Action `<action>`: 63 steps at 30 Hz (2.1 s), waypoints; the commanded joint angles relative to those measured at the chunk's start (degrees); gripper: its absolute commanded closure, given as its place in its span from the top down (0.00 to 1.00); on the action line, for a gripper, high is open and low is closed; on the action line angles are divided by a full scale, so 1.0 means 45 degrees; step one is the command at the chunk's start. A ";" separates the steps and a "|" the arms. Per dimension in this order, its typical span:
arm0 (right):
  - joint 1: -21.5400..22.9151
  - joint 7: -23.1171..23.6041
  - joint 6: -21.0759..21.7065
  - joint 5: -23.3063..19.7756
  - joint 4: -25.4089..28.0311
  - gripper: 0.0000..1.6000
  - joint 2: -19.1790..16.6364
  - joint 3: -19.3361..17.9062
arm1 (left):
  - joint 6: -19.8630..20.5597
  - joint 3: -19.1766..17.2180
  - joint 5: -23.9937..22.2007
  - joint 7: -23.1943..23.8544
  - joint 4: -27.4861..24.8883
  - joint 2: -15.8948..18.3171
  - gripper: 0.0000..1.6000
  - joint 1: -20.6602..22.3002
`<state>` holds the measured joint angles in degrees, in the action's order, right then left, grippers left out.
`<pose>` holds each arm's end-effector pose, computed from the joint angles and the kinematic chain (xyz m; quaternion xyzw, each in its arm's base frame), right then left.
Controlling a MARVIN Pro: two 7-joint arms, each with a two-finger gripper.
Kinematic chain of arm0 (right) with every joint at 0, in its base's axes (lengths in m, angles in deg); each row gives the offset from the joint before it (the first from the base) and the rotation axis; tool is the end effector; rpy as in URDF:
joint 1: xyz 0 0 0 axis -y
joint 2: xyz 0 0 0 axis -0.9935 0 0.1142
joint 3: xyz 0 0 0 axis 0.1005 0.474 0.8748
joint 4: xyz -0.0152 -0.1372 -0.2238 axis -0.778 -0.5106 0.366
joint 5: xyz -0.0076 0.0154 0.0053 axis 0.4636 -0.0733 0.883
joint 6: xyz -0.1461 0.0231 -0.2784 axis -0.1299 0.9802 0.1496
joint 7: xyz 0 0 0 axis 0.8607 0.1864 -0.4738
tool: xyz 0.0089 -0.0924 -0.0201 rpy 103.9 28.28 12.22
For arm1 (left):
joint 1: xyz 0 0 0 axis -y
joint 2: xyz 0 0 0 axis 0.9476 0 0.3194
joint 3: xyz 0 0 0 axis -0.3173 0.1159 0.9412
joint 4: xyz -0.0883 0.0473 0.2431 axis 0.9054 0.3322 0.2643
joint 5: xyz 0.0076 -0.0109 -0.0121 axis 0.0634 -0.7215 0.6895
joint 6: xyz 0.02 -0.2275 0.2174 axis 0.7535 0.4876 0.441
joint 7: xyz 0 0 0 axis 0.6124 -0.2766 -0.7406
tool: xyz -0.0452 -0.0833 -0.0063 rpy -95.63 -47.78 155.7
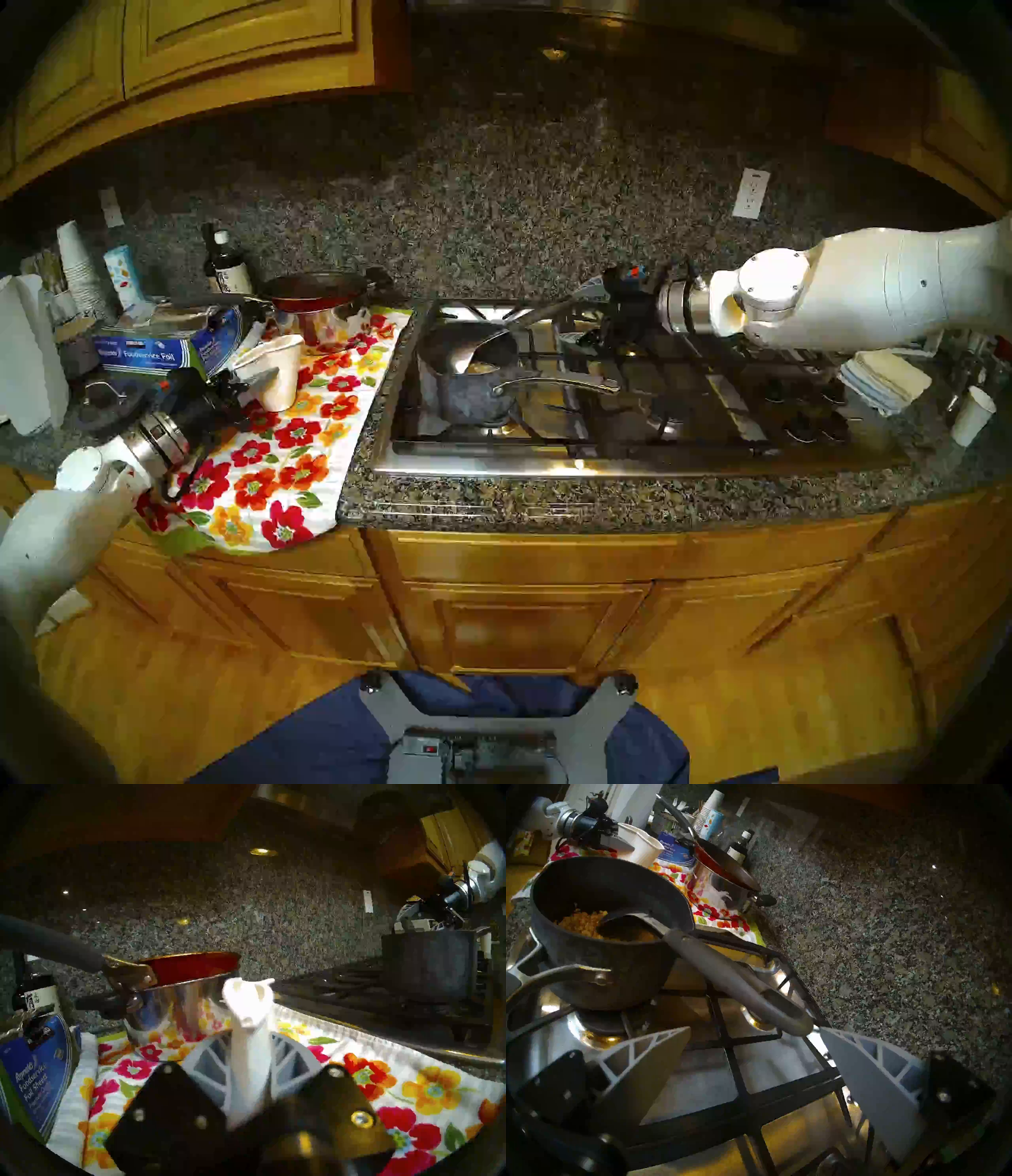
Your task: Pour oats into pot and stir with a spoon
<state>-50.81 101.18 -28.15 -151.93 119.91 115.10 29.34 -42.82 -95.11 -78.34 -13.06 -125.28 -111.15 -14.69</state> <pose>0.5064 -0.0160 -0.1007 -0.6195 -0.5601 -0.5450 0.0743 0.3933 0.2667 -0.2247 0.6449 -0.2291 0.7165 0.1349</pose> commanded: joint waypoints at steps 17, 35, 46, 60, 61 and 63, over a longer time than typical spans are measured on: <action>0.0454 -0.0052 -0.0129 0.0017 -0.0110 1.00 -0.0004 -0.0243 | -0.0607 -0.0367 0.0024 0.0233 -0.0161 0.0270 0.27 0.0168; 0.0448 -0.0048 -0.0125 0.0007 -0.0117 1.00 0.0002 -0.0241 | -0.0985 -0.0988 -0.0243 0.0648 -0.0838 0.1007 0.32 -0.0300; 0.0439 -0.0046 -0.0120 -0.0002 -0.0123 1.00 0.0008 -0.0239 | -0.0824 -0.1383 -0.0213 0.0917 -0.0915 0.1390 0.37 0.0213; 0.0441 -0.0046 -0.0121 -0.0004 -0.0122 1.00 0.0010 -0.0237 | -0.0709 -0.1554 -0.0030 0.1515 -0.0930 0.1718 0.36 0.0796; 0.0440 -0.0046 -0.0121 -0.0005 -0.0123 1.00 0.0010 -0.0237 | -0.0692 -0.1552 0.0005 0.1575 -0.0922 0.1742 0.36 0.0898; 0.0437 -0.0045 -0.0119 -0.0009 -0.0125 1.00 0.0013 -0.0235 | -0.0593 -0.1506 0.0132 0.1741 -0.0890 0.1784 0.37 0.1268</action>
<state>-50.81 101.18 -28.16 -152.00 119.91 115.14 29.38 -45.99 -100.10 -78.10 -6.22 -128.94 -105.06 -14.41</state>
